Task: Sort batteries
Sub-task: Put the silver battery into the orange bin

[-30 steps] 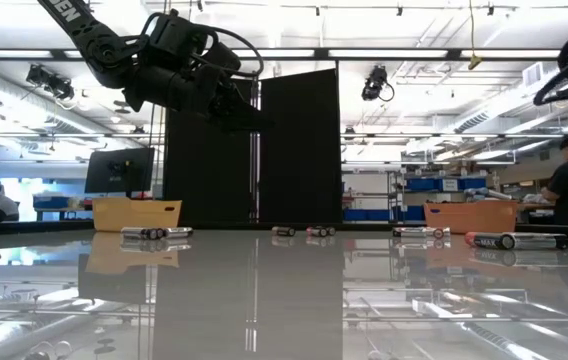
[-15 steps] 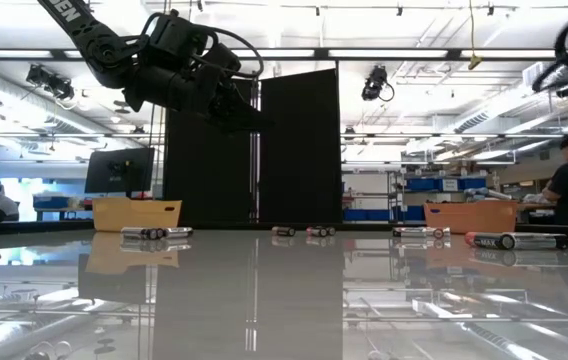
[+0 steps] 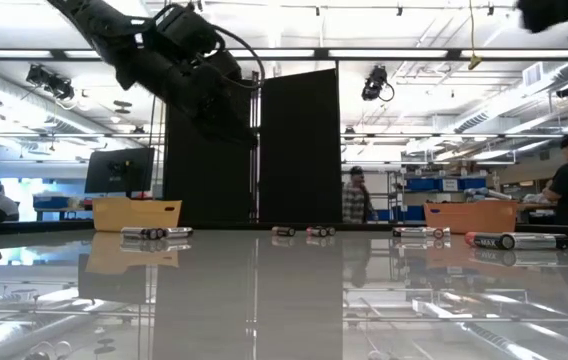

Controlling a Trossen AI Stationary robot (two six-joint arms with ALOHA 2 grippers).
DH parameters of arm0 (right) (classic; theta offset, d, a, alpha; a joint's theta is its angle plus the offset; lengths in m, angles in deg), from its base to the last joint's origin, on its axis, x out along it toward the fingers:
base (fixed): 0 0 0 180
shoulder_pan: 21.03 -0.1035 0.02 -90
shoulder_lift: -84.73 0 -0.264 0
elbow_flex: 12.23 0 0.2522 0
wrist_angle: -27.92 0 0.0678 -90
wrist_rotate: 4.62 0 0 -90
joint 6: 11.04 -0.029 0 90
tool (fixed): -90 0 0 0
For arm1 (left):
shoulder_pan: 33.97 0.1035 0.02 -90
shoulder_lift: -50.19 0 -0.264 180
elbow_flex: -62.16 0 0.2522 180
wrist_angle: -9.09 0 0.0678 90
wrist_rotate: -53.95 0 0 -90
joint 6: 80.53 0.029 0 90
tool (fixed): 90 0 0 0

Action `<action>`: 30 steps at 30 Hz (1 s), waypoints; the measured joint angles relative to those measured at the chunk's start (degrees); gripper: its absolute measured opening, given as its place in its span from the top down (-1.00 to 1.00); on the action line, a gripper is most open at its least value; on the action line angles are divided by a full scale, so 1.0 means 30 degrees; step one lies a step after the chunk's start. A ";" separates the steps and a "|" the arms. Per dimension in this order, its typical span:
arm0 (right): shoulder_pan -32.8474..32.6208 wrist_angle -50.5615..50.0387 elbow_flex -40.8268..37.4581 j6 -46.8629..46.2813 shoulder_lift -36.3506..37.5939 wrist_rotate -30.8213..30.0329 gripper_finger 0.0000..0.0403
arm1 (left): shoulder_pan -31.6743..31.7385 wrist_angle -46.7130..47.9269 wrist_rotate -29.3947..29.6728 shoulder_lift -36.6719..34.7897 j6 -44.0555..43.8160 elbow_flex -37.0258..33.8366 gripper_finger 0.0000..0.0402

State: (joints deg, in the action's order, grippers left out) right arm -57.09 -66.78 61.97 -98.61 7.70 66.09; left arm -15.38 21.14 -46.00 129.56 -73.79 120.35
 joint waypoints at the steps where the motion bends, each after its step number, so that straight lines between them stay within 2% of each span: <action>1: 0.0364 0.0536 -0.0241 0.0906 0.0000 -0.0627 0.95 | -0.0187 0.0756 0.0435 0.0000 -0.0201 0.0243 0.52; 6: 0.3229 0.6302 -0.1943 0.7615 0.0000 -0.1784 0.95 | -0.1058 0.4473 0.2019 -0.0003 -0.1945 0.1183 0.52; 9: 0.5516 1.1946 -0.3369 1.3065 -0.0007 -0.1409 0.96 | -0.1406 0.5983 0.2463 -0.0007 -0.3060 0.1571 0.52; 11: 0.7227 1.6135 -0.4492 1.6724 -0.0007 -0.0075 0.96 | -0.1600 0.6822 0.2565 -0.0007 -0.3859 0.1769 0.52; 14: 0.9804 2.2771 -0.6331 2.1502 -0.0015 0.3184 0.97 | -0.1813 0.7791 0.2637 -0.0007 -0.4687 0.1957 0.52; 17: 1.2124 2.7160 -0.7738 2.4299 -0.0015 0.6004 0.97 | -0.1965 0.8419 0.2766 -0.0007 -0.5823 0.2017 0.55; 19: 1.3367 2.8336 -0.8248 2.5426 -0.0015 0.6701 0.97 | -0.1983 0.8663 0.2798 -0.0007 -0.6698 0.2041 0.58; 23: 1.4915 2.8636 -0.8670 2.6848 -0.0015 0.6812 0.96 | -0.1988 0.9447 0.3109 -0.0007 -0.8530 0.2046 0.64; 30: 1.5634 2.8668 -0.8761 2.8119 -0.0015 0.6878 0.96 | -0.1999 1.1951 0.3921 0.0000 -1.1400 0.2592 0.66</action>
State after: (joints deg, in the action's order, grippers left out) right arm -10.19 19.22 35.68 -14.25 7.66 86.72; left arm -21.38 56.99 -34.23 129.56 -107.99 128.12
